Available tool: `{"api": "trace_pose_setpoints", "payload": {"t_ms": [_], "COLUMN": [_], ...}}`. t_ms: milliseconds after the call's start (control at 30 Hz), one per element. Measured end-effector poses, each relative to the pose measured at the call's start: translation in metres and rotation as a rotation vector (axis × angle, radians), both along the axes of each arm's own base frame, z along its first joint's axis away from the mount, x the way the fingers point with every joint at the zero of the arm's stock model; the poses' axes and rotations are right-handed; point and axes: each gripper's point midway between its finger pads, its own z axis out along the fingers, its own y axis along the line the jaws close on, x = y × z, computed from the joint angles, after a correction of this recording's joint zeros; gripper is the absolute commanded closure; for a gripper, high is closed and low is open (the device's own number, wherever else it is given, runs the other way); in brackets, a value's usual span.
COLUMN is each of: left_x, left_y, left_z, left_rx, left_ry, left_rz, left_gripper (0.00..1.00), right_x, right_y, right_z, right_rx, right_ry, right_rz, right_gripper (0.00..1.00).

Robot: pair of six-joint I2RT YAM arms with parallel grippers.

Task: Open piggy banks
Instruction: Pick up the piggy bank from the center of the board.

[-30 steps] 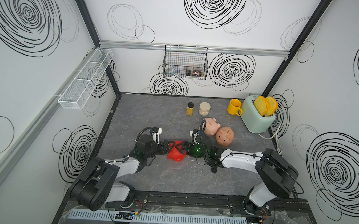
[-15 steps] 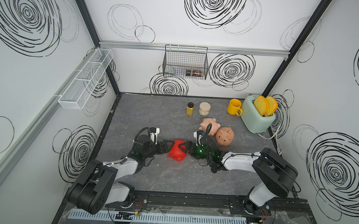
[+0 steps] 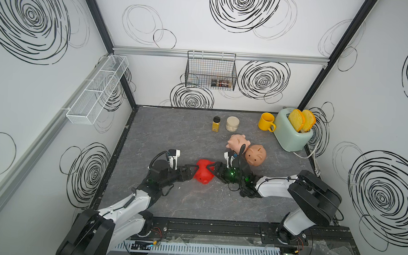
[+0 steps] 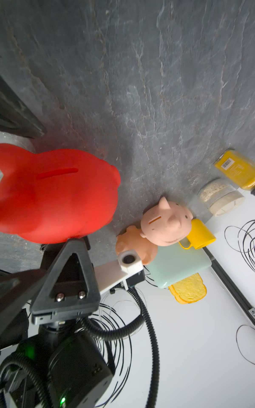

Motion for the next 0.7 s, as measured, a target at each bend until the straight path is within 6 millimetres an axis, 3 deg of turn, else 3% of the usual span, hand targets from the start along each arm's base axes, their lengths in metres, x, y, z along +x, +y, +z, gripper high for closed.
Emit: {"api": "trace_pose_setpoints", "payload": {"t_ms": [700], "left_x": [-0.017], "left_y": [-0.007], "left_z": [-0.024], "left_rx": [-0.036], "left_ry": [0.162], "left_rz": [-0.004], "left_gripper": [0.04], "right_x": [0.000], "right_y": [-0.003], "right_z": [-0.001], "right_rx": [0.005], "right_ry": [0.018], "right_rz": [-0.022], "right_gripper": [0.27]}}
